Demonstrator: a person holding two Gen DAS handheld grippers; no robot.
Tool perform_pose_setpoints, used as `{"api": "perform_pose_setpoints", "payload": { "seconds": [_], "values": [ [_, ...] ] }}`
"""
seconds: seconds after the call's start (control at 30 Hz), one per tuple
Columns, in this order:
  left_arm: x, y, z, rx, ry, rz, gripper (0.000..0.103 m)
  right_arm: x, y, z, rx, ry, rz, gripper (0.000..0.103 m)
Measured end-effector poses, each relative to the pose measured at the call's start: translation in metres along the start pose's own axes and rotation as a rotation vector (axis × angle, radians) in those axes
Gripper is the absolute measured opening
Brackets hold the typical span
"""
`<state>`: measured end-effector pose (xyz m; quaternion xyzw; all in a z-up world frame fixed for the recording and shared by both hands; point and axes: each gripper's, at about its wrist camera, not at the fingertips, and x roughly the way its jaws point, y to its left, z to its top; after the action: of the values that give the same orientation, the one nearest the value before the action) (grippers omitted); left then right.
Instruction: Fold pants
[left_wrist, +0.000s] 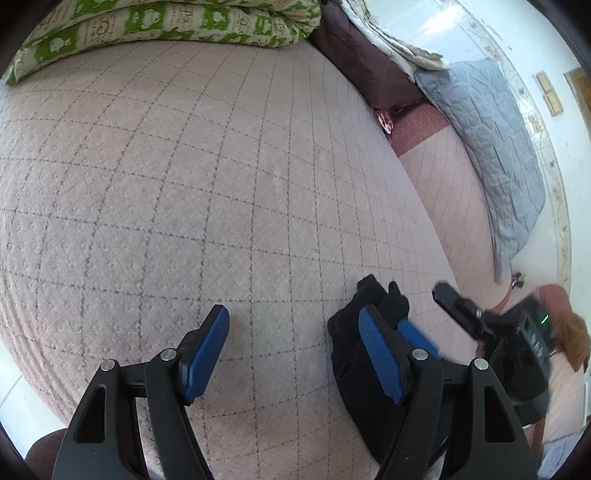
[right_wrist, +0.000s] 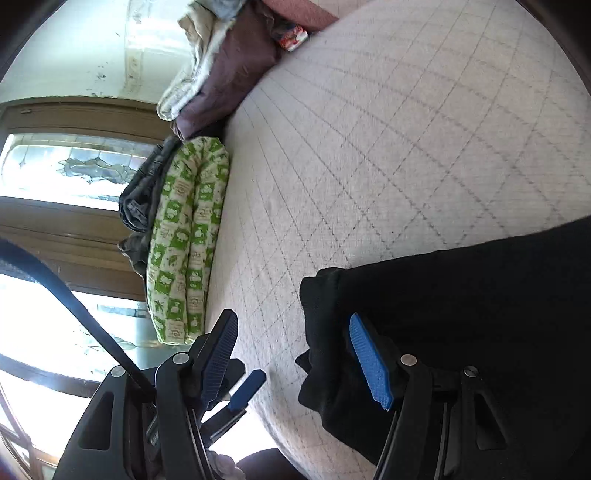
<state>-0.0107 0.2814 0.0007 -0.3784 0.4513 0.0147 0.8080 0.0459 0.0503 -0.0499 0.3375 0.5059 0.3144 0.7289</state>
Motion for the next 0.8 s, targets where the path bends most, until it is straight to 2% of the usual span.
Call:
{"api": "perform_pose_setpoints", "payload": {
  "seconds": [0.13,0.27,0.4,0.47,0.5,0.53,0.57,0.6,0.63,0.67,0.7,0.8],
  "values": [
    [0.004,-0.009,-0.005,0.067,-0.003,0.036,0.072,0.010,0.032,0.006,-0.218,0.066,-0.189,0.069],
    [0.004,-0.005,-0.003,0.037,-0.013,0.040,0.071,0.035,0.057,0.015,-0.385,0.153,-0.439,0.069],
    [0.004,-0.002,-0.002,0.062,-0.011,0.052,0.069,0.067,0.064,0.022,-0.422,0.230,-0.565,0.073],
    [0.004,-0.004,-0.002,0.082,-0.012,0.062,0.063,0.080,0.060,0.023,-0.448,0.257,-0.635,0.073],
    [0.004,-0.004,-0.002,0.088,-0.007,0.055,0.060,0.088,0.057,0.023,-0.460,0.275,-0.666,0.070],
    [0.005,-0.005,-0.003,0.089,0.000,0.043,0.053,0.095,0.052,0.022,-0.469,0.296,-0.702,0.058],
    [0.007,-0.005,-0.003,0.089,0.010,0.030,0.043,0.097,0.051,0.021,-0.488,0.294,-0.730,0.051],
    [0.010,-0.006,-0.004,0.095,0.026,0.021,0.039,0.096,0.052,0.021,-0.497,0.293,-0.723,0.048],
    [0.012,-0.008,-0.004,0.102,0.033,0.018,0.035,0.092,0.053,0.023,-0.495,0.299,-0.700,0.035],
    [0.013,-0.011,-0.005,0.116,0.035,0.011,0.034,0.087,0.050,0.026,-0.473,0.305,-0.669,0.032],
    [0.014,-0.014,-0.006,0.127,0.032,0.007,0.034,0.077,0.042,0.032,-0.415,0.305,-0.604,0.031],
    [0.023,-0.029,-0.011,0.187,0.048,-0.020,0.036,0.054,0.027,0.043,-0.320,0.269,-0.497,0.030]
  ]
}}
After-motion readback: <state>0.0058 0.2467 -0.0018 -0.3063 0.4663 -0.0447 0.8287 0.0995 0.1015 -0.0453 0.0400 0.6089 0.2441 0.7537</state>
